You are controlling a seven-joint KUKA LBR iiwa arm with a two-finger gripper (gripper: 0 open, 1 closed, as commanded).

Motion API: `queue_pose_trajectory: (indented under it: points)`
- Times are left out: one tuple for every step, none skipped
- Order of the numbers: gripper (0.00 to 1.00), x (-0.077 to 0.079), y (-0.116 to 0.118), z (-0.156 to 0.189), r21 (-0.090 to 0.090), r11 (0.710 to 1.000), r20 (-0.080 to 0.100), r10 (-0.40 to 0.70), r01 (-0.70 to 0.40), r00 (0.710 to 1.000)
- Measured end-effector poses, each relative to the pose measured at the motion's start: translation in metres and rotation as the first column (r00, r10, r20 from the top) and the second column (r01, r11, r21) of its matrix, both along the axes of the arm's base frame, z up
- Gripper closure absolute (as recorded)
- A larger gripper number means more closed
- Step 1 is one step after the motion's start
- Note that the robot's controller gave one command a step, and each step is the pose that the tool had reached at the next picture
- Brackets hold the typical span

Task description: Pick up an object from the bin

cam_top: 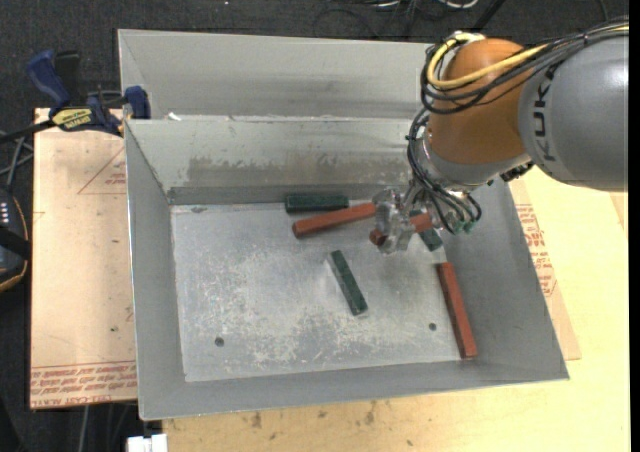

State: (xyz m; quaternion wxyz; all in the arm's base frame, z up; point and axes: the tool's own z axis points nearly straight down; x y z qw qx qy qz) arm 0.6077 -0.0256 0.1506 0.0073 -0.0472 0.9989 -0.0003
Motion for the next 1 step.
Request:
queue_pose_trajectory:
  points:
    - [1.00, -0.0305, -0.0124, 0.0891, 0.000, 1.000, -0.012, -0.016, 0.016, 1.000]
